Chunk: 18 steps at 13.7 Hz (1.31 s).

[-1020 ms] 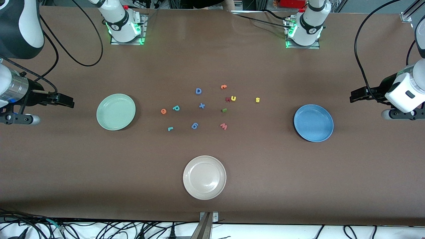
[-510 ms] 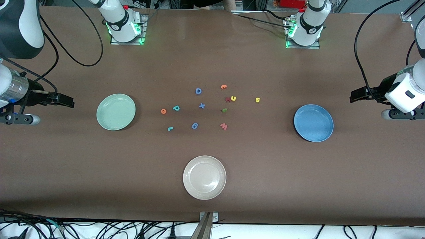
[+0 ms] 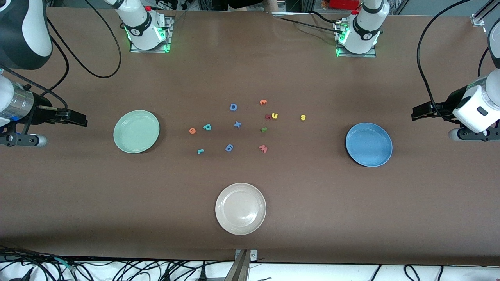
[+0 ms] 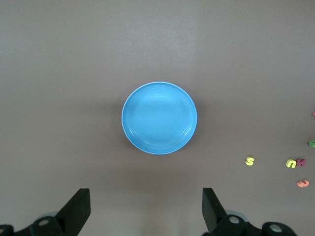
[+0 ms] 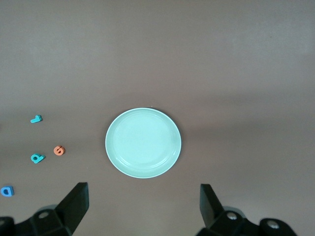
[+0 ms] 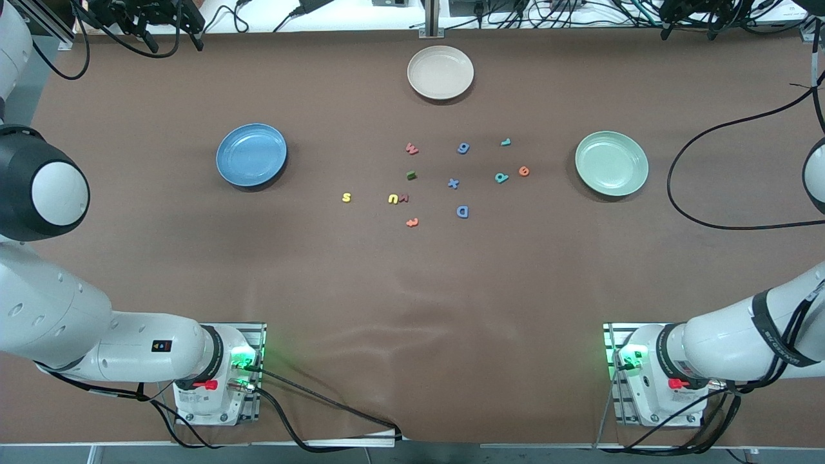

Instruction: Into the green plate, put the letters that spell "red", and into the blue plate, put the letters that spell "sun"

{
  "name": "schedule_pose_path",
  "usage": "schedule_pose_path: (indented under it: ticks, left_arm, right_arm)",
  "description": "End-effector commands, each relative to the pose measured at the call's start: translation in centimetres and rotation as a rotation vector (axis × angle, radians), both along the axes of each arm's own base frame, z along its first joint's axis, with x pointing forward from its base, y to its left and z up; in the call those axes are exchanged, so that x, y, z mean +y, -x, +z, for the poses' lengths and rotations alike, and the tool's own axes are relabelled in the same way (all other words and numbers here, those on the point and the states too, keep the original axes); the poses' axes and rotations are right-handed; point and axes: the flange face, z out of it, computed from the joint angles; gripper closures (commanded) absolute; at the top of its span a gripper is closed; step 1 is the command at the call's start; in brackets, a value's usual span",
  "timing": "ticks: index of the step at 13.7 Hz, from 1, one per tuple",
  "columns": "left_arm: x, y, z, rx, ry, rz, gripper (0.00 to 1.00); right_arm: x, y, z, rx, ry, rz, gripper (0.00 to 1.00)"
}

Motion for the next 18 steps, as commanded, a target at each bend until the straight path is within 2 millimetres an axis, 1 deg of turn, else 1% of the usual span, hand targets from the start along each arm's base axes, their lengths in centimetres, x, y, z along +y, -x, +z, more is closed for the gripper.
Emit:
schedule_pose_path:
  ticks: [1, 15, 17, 18]
  left_arm:
    - [-0.1, 0.4, 0.6, -0.006, 0.007, 0.004, 0.00]
    - [-0.5, 0.3, 0.3, -0.001, 0.015, 0.000, 0.00]
    - [-0.7, 0.2, 0.1, 0.002, 0.012, -0.005, 0.00]
    - [-1.2, 0.2, 0.0, 0.004, 0.011, -0.014, 0.00]
  right_arm:
    - [0.0, -0.1, 0.3, -0.001, -0.015, -0.001, 0.00]
    - [0.1, -0.2, 0.4, -0.004, -0.015, -0.001, 0.00]
    - [0.2, -0.2, 0.4, -0.004, -0.015, 0.001, 0.00]
    - [0.2, -0.2, 0.4, -0.004, -0.015, 0.002, 0.00]
